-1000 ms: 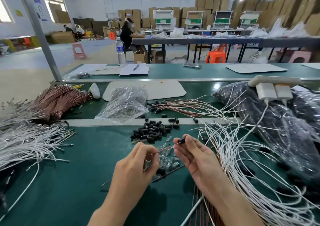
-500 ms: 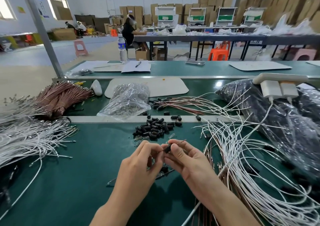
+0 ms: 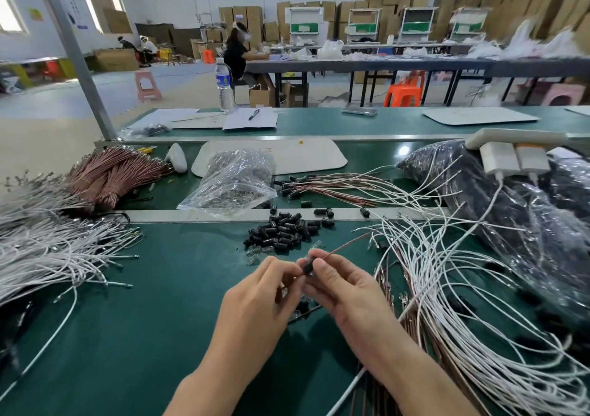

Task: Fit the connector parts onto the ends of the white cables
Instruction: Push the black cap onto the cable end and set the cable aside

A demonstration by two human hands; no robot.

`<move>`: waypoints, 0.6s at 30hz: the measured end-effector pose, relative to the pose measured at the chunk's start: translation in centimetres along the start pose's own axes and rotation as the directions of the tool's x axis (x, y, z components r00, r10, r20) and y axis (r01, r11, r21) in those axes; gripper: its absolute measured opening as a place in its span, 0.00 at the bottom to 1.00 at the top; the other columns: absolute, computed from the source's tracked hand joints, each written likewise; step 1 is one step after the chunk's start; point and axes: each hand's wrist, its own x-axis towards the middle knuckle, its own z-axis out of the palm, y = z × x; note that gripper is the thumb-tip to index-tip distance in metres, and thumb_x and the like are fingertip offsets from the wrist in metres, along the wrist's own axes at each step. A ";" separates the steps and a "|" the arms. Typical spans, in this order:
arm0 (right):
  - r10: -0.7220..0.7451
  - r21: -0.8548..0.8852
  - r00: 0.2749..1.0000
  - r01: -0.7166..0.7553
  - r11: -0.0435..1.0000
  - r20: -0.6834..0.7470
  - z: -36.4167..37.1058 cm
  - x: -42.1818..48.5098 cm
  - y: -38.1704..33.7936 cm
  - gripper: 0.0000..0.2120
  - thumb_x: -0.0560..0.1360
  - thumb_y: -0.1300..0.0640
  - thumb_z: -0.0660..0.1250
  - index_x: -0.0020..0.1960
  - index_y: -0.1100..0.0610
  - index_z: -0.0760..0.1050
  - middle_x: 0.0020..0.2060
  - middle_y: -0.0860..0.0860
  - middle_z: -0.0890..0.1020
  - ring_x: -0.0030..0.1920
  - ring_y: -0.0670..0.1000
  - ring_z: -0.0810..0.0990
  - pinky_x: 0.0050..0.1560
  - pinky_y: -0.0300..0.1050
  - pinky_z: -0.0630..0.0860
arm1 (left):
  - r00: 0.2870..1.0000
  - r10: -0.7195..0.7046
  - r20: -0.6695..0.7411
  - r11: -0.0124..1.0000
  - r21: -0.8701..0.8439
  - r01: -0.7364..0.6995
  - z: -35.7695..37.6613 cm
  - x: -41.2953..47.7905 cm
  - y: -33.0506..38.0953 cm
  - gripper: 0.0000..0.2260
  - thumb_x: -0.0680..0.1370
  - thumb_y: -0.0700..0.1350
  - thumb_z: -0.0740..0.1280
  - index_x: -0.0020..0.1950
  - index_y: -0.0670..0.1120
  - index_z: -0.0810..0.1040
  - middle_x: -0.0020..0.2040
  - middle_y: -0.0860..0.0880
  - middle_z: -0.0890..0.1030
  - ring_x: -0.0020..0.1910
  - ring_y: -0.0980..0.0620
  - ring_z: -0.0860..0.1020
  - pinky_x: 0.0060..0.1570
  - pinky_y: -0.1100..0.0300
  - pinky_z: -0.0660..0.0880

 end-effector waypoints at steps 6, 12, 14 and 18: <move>-0.055 0.164 0.995 0.067 0.984 -0.079 -1.6 0.2 -2.3 0.10 0.71 0.63 0.69 0.51 0.62 0.85 0.53 0.63 0.85 0.48 0.55 0.86 0.48 0.43 0.84 | 0.999 -0.052 0.001 0.999 0.015 0.052 -0.6 0.1 -0.7 0.02 0.80 0.51 0.65 0.51 0.55 0.76 0.44 0.61 0.76 0.36 0.56 0.77 0.34 0.59 0.77; 0.023 0.021 1.000 -0.023 1.000 0.021 -0.1 -0.1 -0.2 0.13 0.72 0.62 0.70 0.56 0.62 0.81 0.53 0.62 0.85 0.51 0.56 0.86 0.49 0.42 0.83 | 0.998 -0.061 0.023 0.995 -0.080 0.063 0.1 -0.2 -0.1 0.03 0.80 0.50 0.68 0.52 0.58 0.75 0.45 0.62 0.77 0.38 0.62 0.77 0.38 0.68 0.73; -0.016 0.047 1.000 0.017 0.999 -0.014 -0.4 0.0 -0.7 0.13 0.73 0.62 0.69 0.57 0.63 0.80 0.53 0.62 0.85 0.52 0.57 0.86 0.50 0.44 0.83 | 0.995 -0.095 0.036 0.990 -0.100 0.098 0.1 -0.2 -0.2 0.04 0.80 0.55 0.66 0.53 0.61 0.73 0.46 0.62 0.77 0.40 0.61 0.78 0.39 0.69 0.73; -0.134 0.191 0.979 0.163 0.968 -0.154 -2.8 0.2 -3.6 0.11 0.79 0.62 0.63 0.58 0.61 0.80 0.51 0.59 0.85 0.50 0.56 0.85 0.51 0.47 0.83 | 0.993 -0.107 0.050 0.991 -0.071 0.111 -0.3 -0.2 -0.3 0.04 0.80 0.58 0.62 0.54 0.64 0.71 0.47 0.62 0.77 0.44 0.61 0.77 0.43 0.68 0.73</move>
